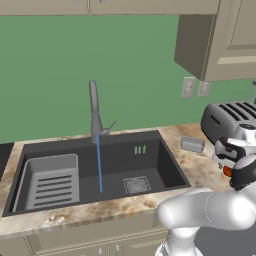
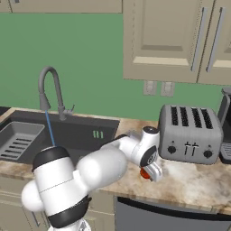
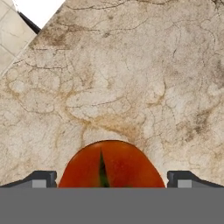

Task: Turn on the sink faucet. Then move the tomato from the counter to the sink. Turn off the sink. Move the vegetable from the sink to the pot next to the stove. Finally move the pot to the rear left burner.

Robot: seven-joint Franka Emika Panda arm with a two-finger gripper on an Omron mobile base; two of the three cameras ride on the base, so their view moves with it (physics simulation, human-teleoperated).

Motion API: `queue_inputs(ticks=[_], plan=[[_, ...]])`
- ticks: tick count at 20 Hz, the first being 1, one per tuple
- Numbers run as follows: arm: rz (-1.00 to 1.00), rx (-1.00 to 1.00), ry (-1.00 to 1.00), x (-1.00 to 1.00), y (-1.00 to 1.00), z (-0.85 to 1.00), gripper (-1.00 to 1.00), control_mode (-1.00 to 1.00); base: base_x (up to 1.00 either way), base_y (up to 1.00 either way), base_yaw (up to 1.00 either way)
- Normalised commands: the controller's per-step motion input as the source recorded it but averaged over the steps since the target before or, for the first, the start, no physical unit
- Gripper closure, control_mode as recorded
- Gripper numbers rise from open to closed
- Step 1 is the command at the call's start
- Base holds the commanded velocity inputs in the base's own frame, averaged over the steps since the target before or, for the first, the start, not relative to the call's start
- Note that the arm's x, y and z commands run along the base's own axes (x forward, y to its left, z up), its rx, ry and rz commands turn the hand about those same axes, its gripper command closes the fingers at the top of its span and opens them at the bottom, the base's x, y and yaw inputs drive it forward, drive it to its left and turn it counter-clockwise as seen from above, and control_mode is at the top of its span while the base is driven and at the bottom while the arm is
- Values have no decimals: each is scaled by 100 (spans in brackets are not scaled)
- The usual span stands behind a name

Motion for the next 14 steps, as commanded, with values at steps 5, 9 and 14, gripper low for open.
queue_inputs(ticks=[5, 9, 14], plan=[[1, 0, 0, 0, -1, -13, -100, -100, 0, 0, 0], [2, 0, 0, 5, -4, -11, -100, -100, 0, 0, 0], [1, 0, 0, 0, -1, -16, 100, -100, 0, 0, 0]])
